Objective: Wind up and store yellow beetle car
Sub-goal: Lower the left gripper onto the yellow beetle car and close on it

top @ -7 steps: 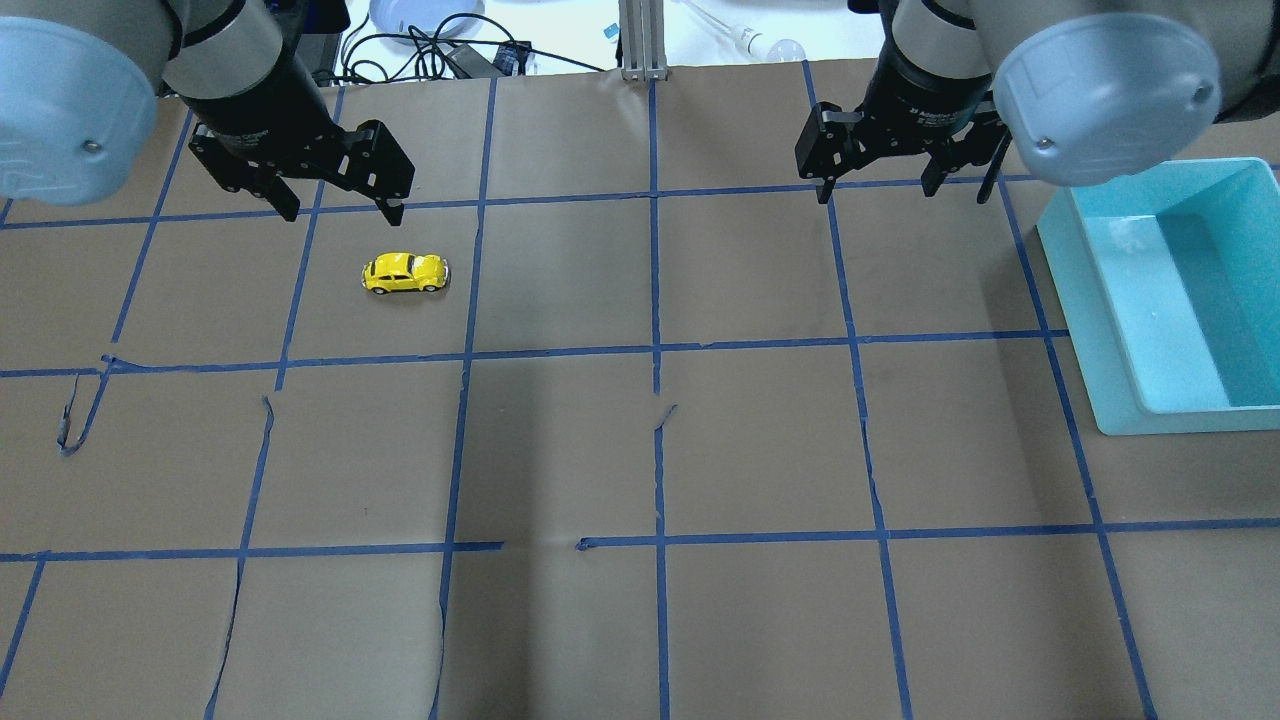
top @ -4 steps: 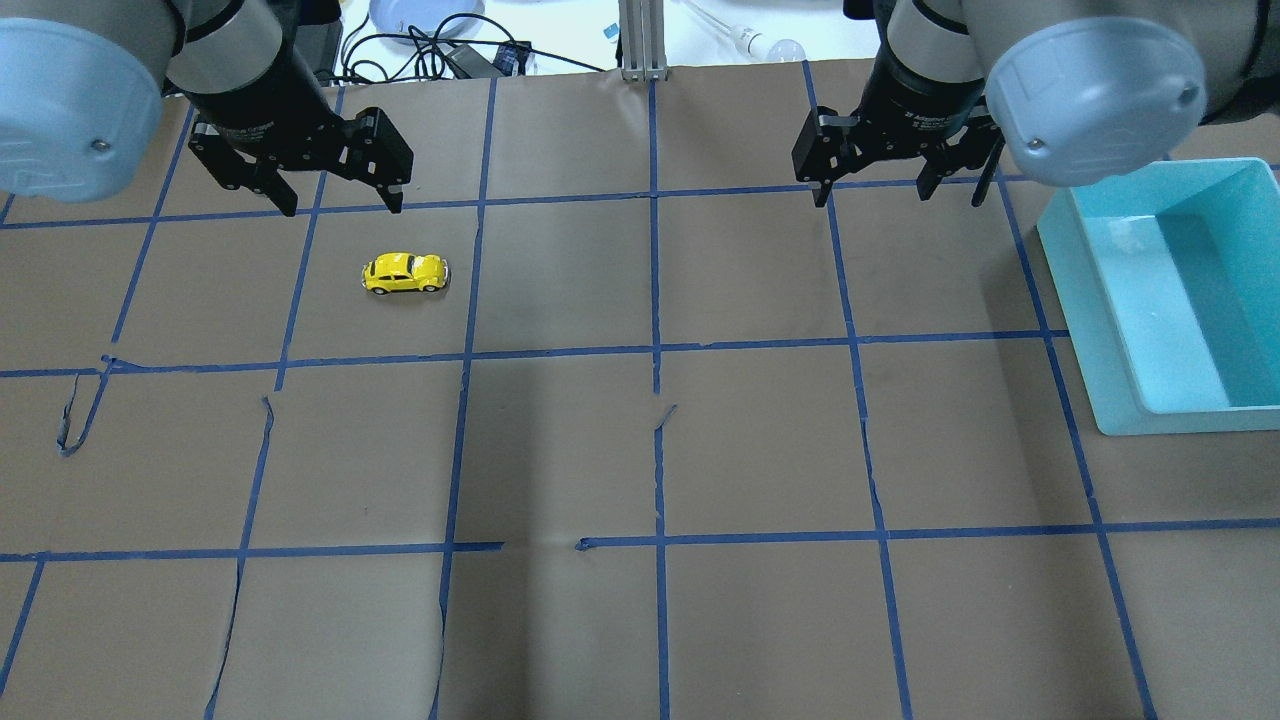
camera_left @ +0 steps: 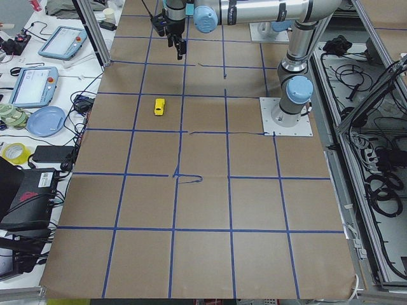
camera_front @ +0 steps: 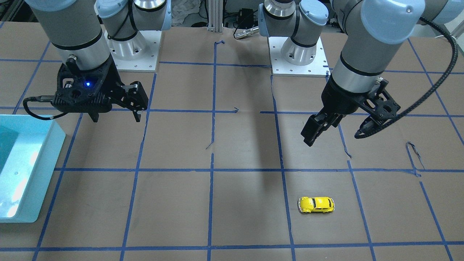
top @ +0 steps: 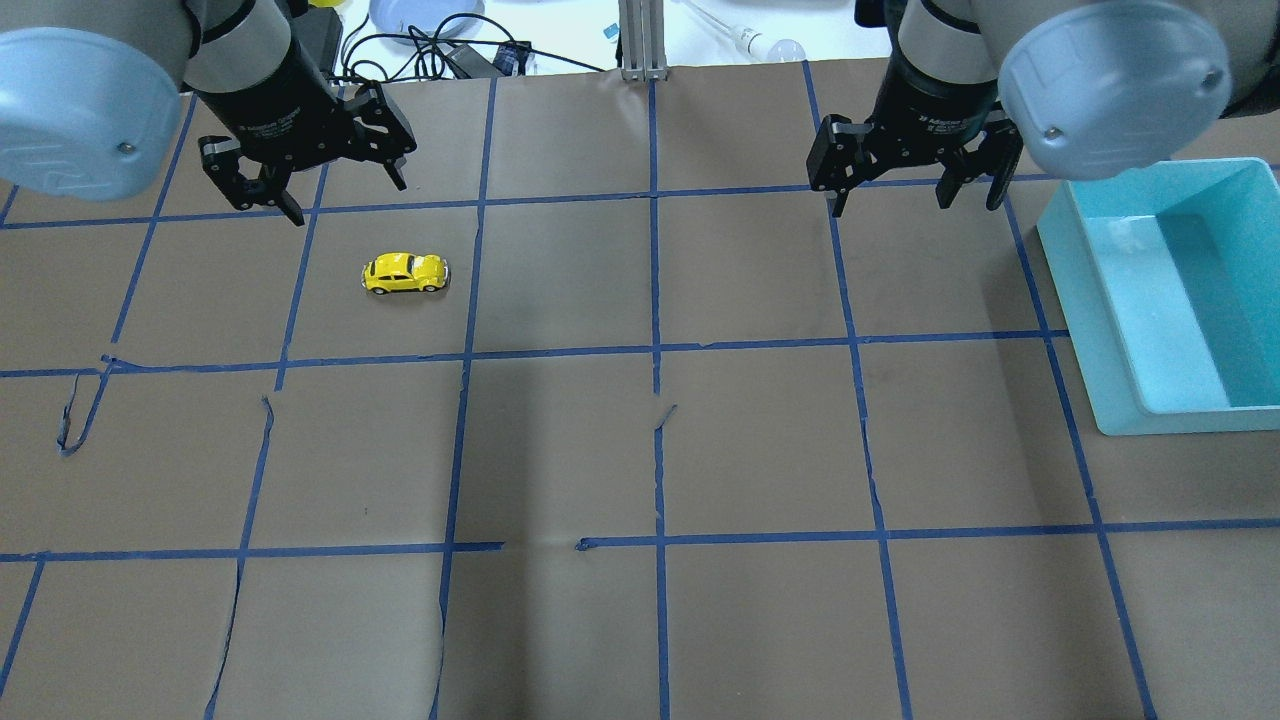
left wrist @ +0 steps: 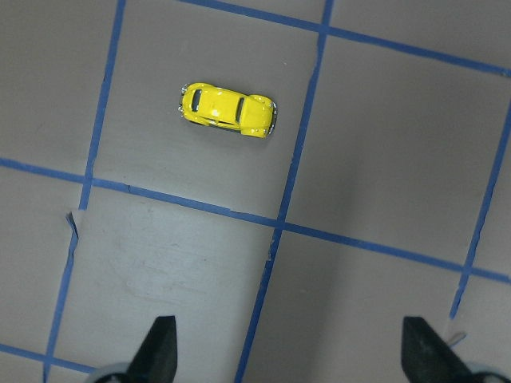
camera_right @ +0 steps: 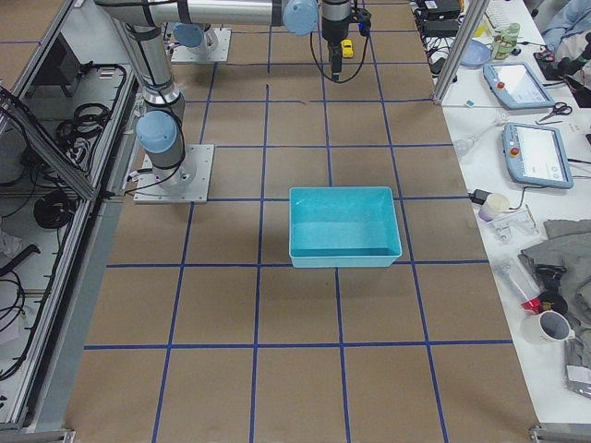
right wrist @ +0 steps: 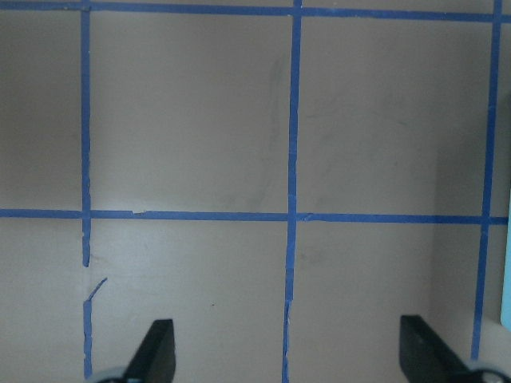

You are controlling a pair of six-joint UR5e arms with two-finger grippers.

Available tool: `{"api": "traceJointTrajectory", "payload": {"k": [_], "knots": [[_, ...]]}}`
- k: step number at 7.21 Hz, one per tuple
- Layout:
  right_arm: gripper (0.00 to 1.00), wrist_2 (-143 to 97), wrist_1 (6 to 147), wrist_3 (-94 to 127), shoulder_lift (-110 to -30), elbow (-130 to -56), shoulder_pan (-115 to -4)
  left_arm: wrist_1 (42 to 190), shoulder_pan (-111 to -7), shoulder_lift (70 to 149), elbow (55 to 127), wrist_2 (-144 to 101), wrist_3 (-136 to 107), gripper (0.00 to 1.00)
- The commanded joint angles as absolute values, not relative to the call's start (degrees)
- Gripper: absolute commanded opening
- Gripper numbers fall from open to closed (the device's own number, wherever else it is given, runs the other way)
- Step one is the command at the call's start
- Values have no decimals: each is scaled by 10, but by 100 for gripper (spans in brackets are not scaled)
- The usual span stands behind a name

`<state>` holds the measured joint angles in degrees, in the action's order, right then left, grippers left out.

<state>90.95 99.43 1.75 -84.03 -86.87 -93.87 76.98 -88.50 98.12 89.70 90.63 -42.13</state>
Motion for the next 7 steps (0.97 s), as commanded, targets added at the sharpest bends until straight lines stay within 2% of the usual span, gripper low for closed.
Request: {"api": "traceJointTrajectory", "payload": {"k": [1, 5, 7], "knots": [[100, 910, 1000, 18, -843, -860, -938, 751, -869, 1017, 929, 907, -581, 100], [100, 906, 994, 14, -841, -857, -936, 628, -835, 1102, 942, 901, -722, 100], [100, 913, 964, 106, -843, -857, -936, 568, -831, 1162, 939, 899, -772, 100]]}}
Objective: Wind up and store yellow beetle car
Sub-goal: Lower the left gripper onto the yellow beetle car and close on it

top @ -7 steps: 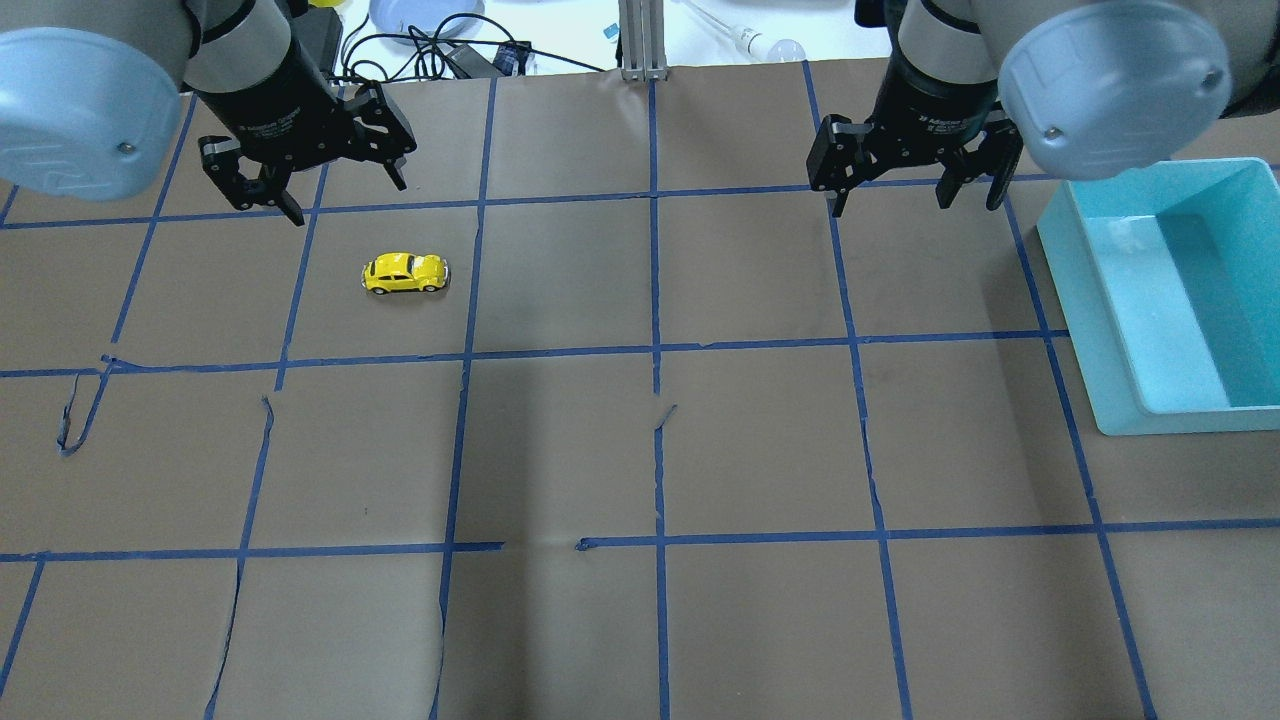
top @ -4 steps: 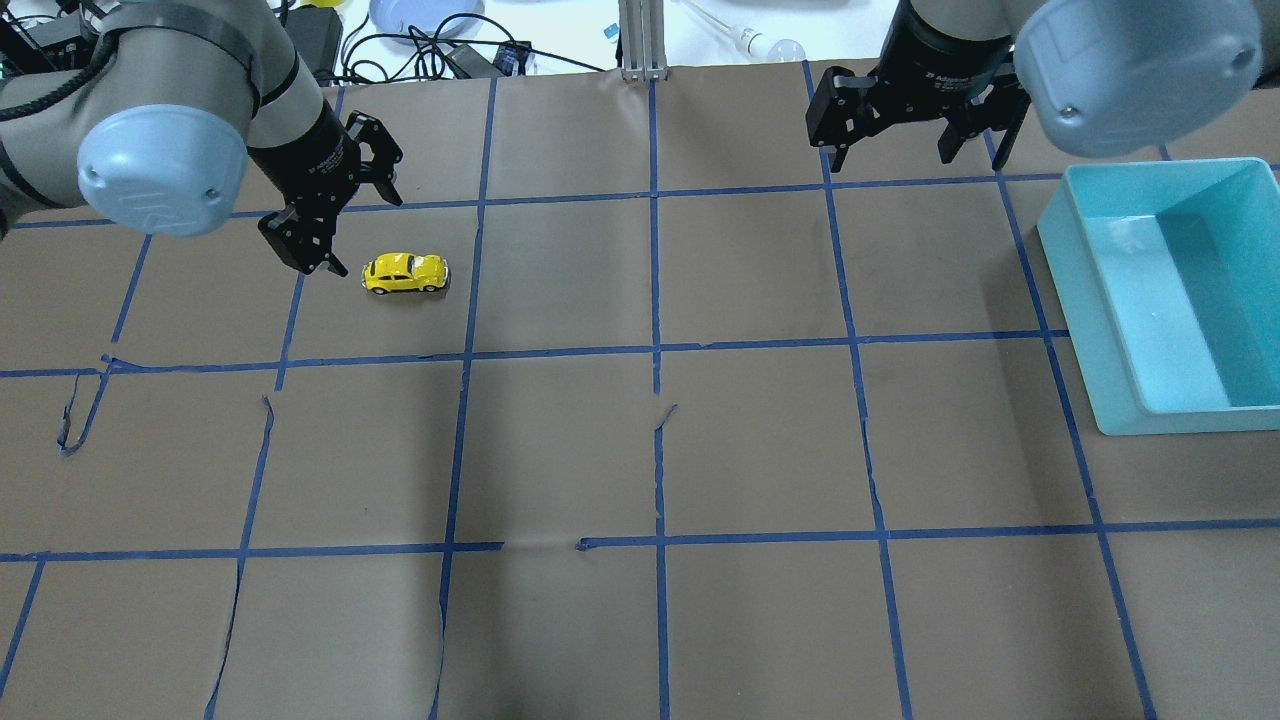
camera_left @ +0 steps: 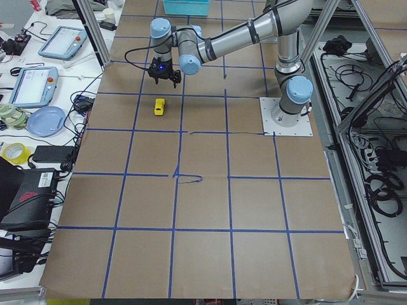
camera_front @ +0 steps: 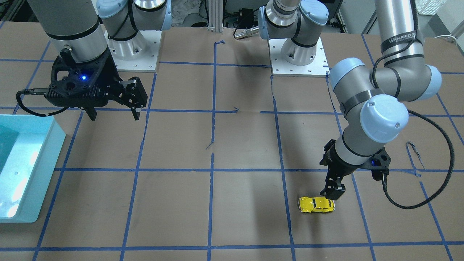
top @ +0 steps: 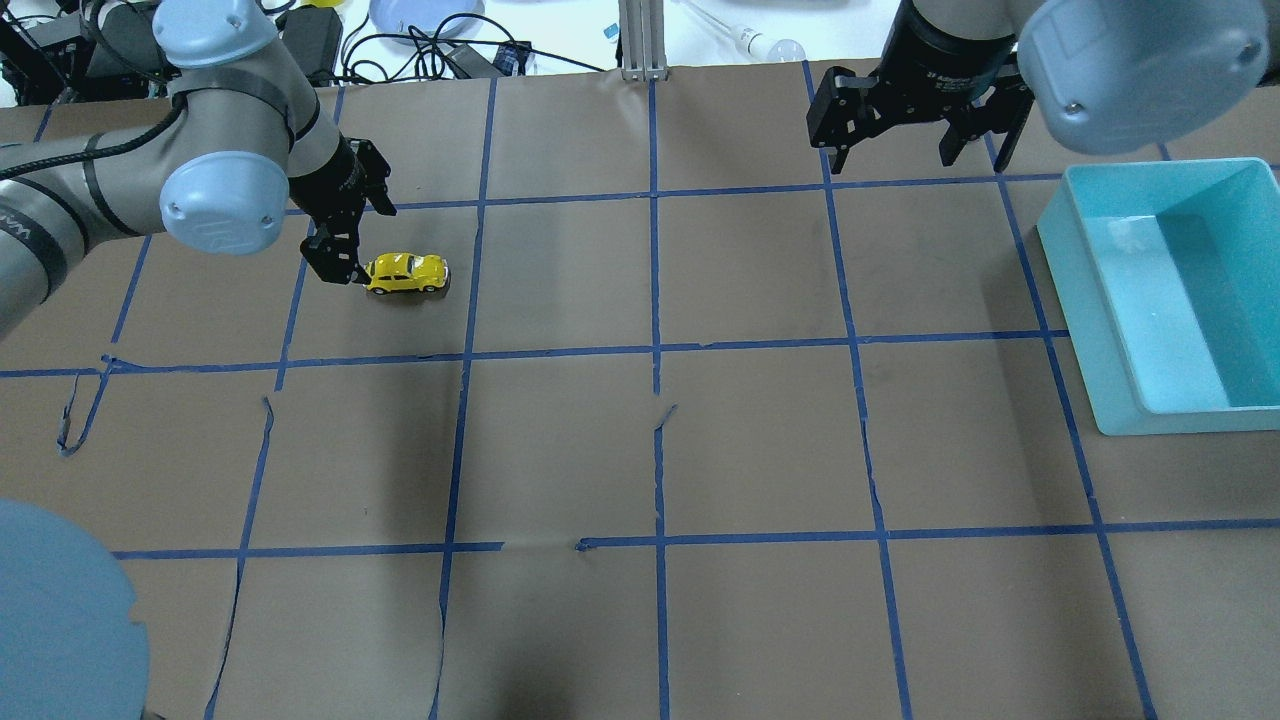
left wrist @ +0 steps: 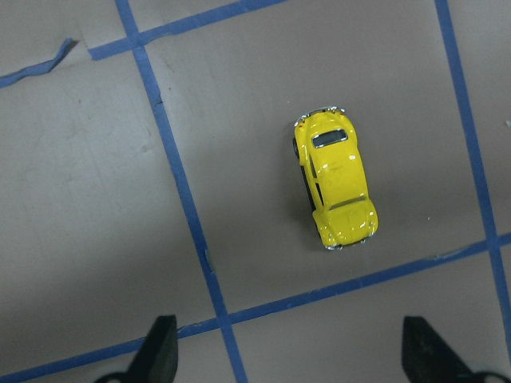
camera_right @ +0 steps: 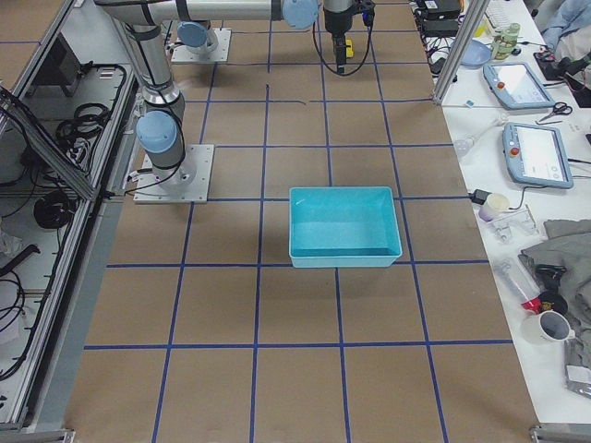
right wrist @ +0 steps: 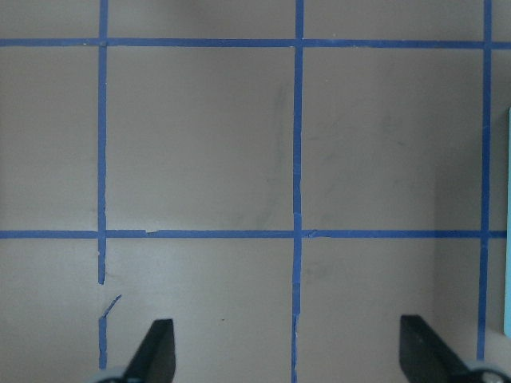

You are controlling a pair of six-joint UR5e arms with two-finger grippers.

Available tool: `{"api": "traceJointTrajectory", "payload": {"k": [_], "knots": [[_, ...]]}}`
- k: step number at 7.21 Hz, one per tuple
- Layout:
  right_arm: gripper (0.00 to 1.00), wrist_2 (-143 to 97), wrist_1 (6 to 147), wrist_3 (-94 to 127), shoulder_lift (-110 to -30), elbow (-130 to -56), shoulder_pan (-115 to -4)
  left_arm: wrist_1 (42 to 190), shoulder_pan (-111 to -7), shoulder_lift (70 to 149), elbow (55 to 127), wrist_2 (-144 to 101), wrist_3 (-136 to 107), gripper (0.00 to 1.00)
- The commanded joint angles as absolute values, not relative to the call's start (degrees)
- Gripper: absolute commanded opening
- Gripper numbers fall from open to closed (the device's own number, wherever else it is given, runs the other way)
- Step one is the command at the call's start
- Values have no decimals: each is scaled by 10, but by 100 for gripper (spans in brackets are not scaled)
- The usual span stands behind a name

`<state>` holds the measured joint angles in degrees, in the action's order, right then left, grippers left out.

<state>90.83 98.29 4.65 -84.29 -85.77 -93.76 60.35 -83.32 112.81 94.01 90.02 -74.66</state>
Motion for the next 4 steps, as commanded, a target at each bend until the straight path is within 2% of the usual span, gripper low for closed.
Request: {"api": "traceJointTrajectory", "payload": {"k": [1, 4], "knots": [[100, 915, 970, 43, -844, -855, -940, 549, -831, 1186, 929, 883, -785, 100], [100, 915, 972, 46, -844, -861, -944, 548, -830, 1231, 911, 881, -809, 100]]}}
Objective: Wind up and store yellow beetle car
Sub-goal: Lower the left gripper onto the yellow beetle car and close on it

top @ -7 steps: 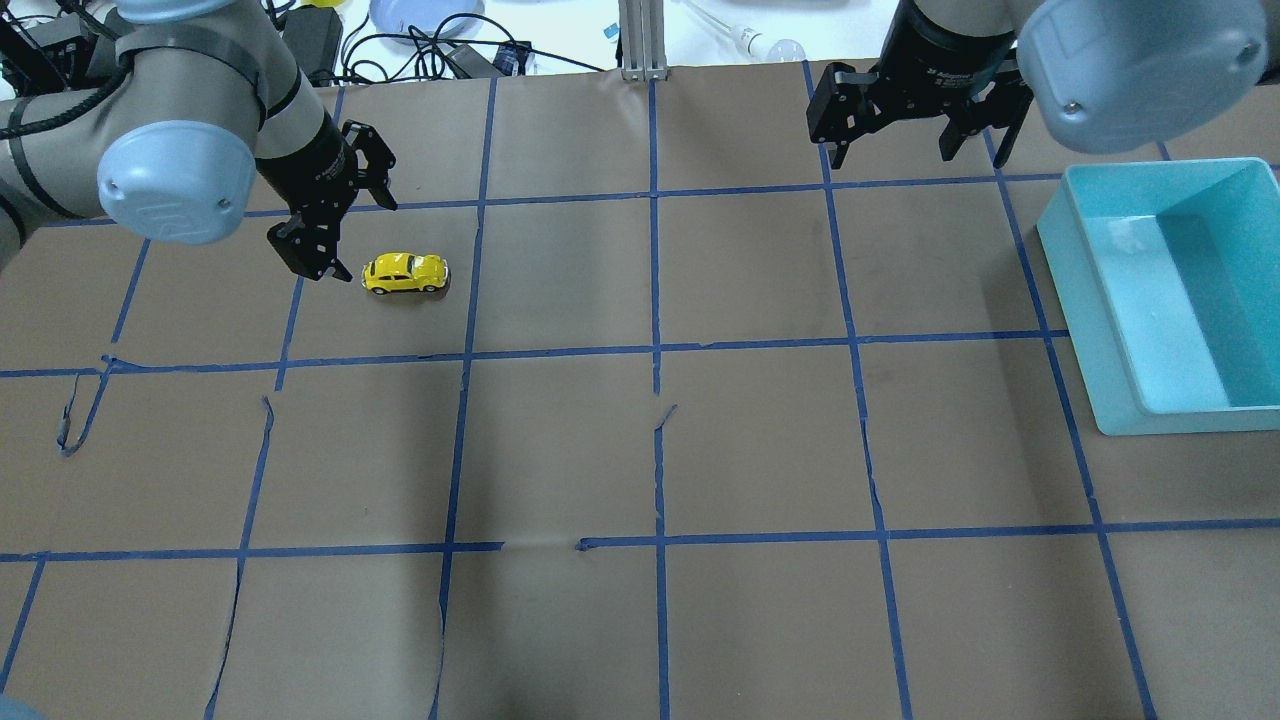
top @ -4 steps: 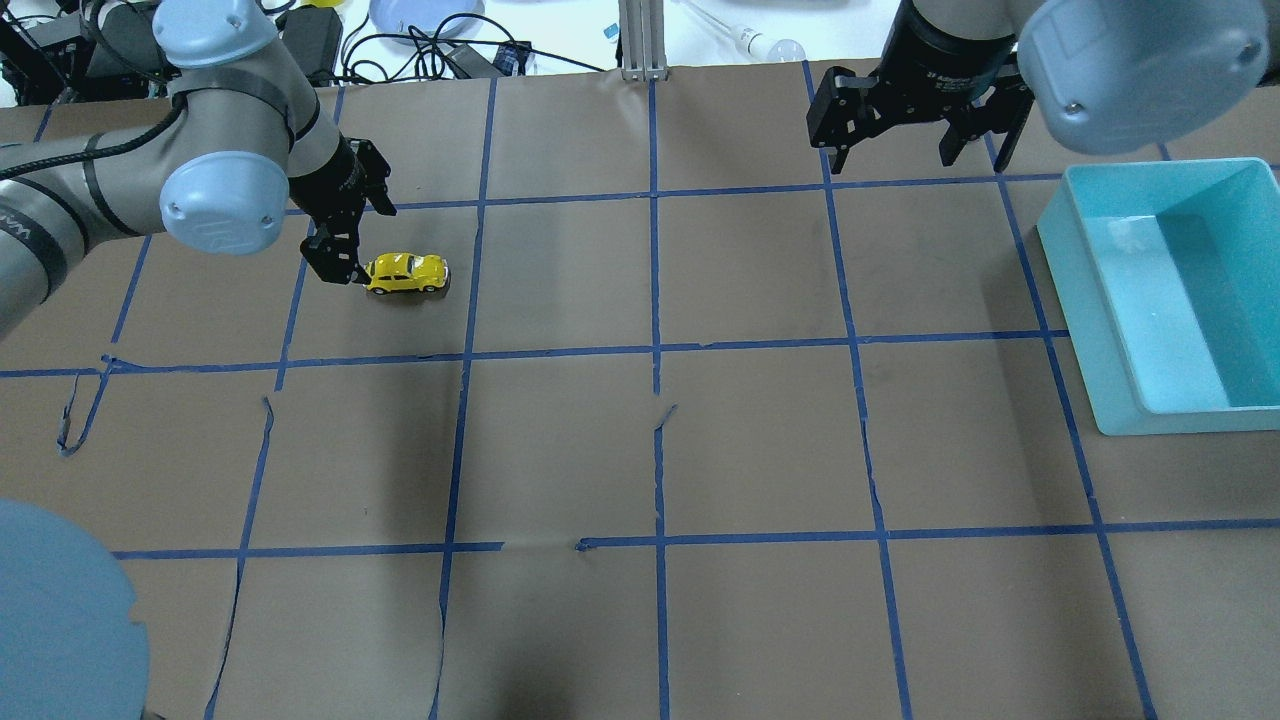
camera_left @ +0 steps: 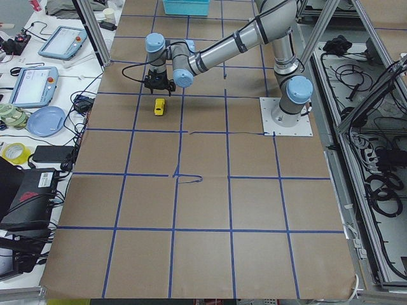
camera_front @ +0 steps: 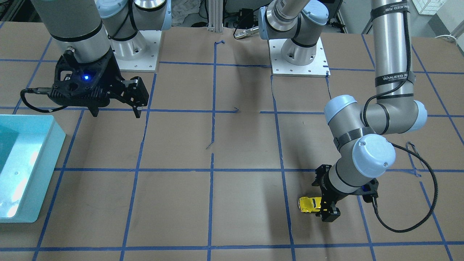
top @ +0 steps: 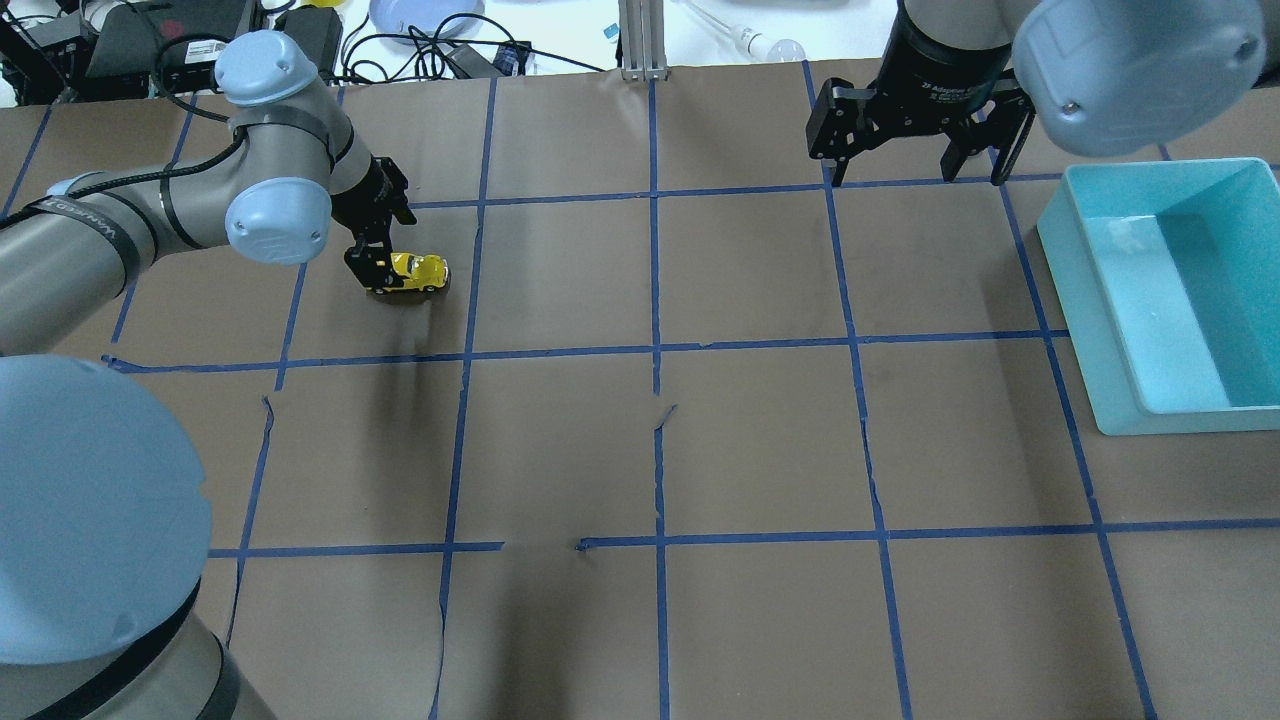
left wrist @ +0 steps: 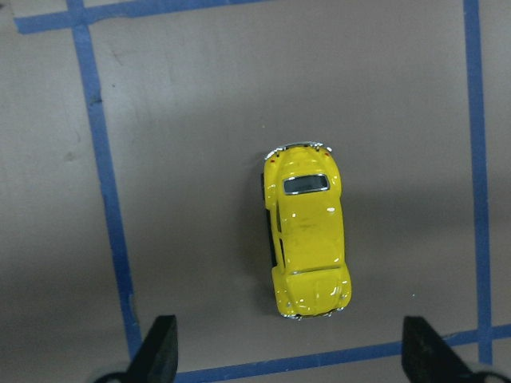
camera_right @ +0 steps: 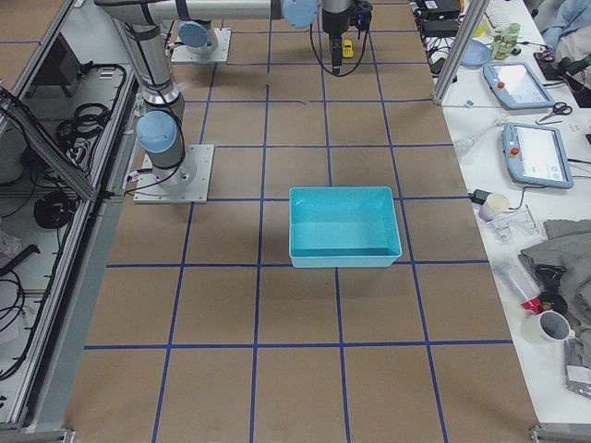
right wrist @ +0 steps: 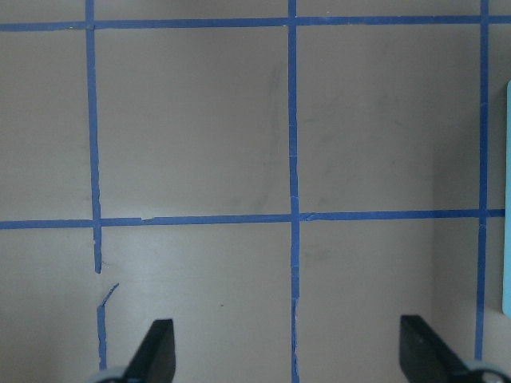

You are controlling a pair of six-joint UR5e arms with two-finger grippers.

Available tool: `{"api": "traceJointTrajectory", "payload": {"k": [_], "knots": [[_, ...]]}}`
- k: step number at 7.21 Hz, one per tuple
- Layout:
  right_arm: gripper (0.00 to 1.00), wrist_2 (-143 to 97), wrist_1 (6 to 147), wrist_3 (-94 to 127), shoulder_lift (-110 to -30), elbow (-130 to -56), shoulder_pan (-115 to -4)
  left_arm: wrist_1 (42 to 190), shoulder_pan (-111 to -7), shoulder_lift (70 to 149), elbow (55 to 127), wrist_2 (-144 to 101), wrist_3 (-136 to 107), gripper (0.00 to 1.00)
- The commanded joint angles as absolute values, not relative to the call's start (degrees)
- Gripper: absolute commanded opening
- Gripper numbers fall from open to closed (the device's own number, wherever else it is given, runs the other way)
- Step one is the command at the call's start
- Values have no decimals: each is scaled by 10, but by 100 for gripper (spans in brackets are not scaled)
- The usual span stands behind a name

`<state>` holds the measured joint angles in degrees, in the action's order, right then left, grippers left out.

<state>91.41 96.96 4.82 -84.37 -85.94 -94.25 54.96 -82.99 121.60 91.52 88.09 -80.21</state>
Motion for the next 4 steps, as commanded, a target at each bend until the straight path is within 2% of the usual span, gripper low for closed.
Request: {"api": "traceJointTrajectory", "payload": {"k": [1, 2, 3, 4], "knots": [[100, 938, 965, 33, -845, -858, -946, 548, -827, 1237, 911, 883, -808, 100], [100, 967, 958, 49, -856, -863, -946, 548, -820, 1237, 911, 881, -805, 95], [100, 962, 961, 57, -853, -867, -946, 549, -817, 1237, 912, 880, -805, 84], [100, 904, 967, 62, -851, -874, -946, 548, -817, 1238, 911, 879, -806, 86]]}}
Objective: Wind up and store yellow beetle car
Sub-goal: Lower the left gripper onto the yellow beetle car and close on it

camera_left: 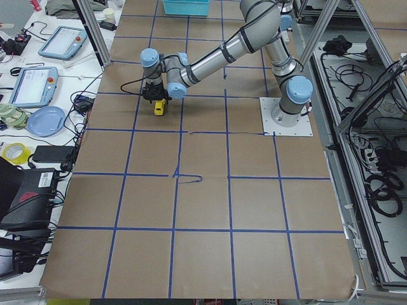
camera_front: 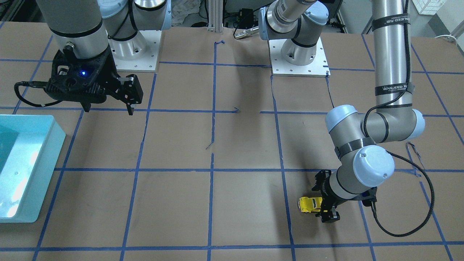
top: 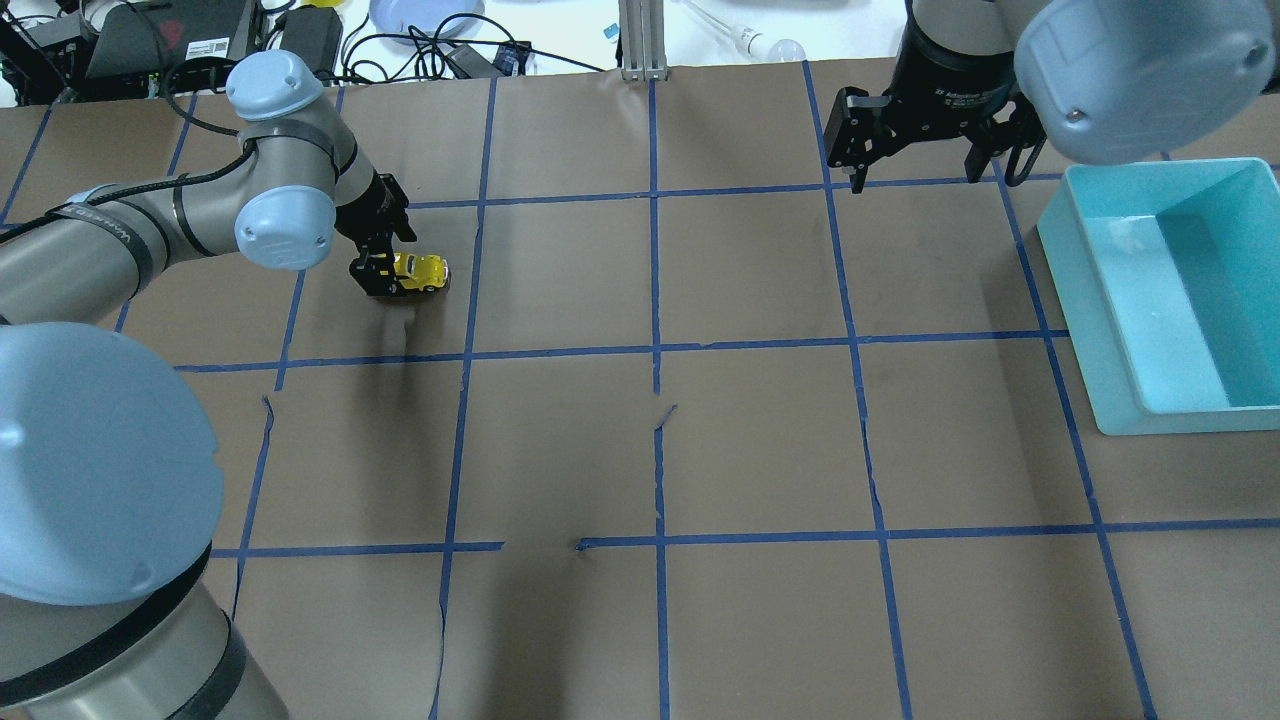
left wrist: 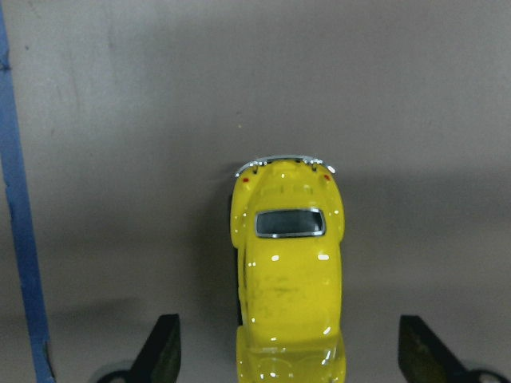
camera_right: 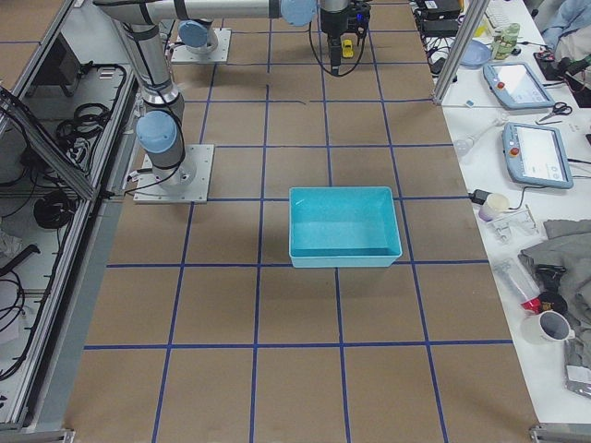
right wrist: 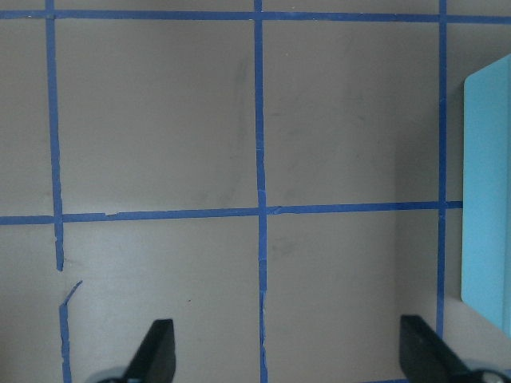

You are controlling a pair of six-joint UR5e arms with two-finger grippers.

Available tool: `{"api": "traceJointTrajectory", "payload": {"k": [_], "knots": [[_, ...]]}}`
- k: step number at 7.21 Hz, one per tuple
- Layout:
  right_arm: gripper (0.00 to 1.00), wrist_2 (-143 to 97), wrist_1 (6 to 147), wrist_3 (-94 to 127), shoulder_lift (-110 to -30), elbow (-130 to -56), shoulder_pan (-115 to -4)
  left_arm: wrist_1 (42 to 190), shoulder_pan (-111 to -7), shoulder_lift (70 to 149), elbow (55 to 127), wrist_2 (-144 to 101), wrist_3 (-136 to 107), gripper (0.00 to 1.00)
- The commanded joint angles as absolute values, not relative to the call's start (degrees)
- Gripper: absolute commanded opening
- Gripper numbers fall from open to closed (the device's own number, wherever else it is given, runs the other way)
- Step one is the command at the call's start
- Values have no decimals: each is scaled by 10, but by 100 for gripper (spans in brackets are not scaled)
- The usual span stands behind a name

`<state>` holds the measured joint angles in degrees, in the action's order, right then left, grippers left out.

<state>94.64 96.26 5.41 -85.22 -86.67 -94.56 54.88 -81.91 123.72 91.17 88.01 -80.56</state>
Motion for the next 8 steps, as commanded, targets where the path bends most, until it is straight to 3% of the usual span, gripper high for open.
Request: {"api": "traceJointTrajectory", "payload": {"k": [1, 2, 3, 5, 8], "knots": [[100, 838, 963, 99, -851, -875, -947, 548, -817, 1239, 912, 879, -810, 87], [100, 838, 966, 105, -851, -876, -947, 549, -817, 1239, 912, 878, -815, 85], [100, 856, 965, 103, -851, -875, -946, 551, -817, 1239, 912, 877, -823, 69], [100, 963, 964, 58, -853, -871, -946, 551, -817, 1238, 911, 860, -831, 3], [100, 969, 1008, 49, -849, -872, -947, 555, -806, 1222, 909, 795, -849, 0]]}}
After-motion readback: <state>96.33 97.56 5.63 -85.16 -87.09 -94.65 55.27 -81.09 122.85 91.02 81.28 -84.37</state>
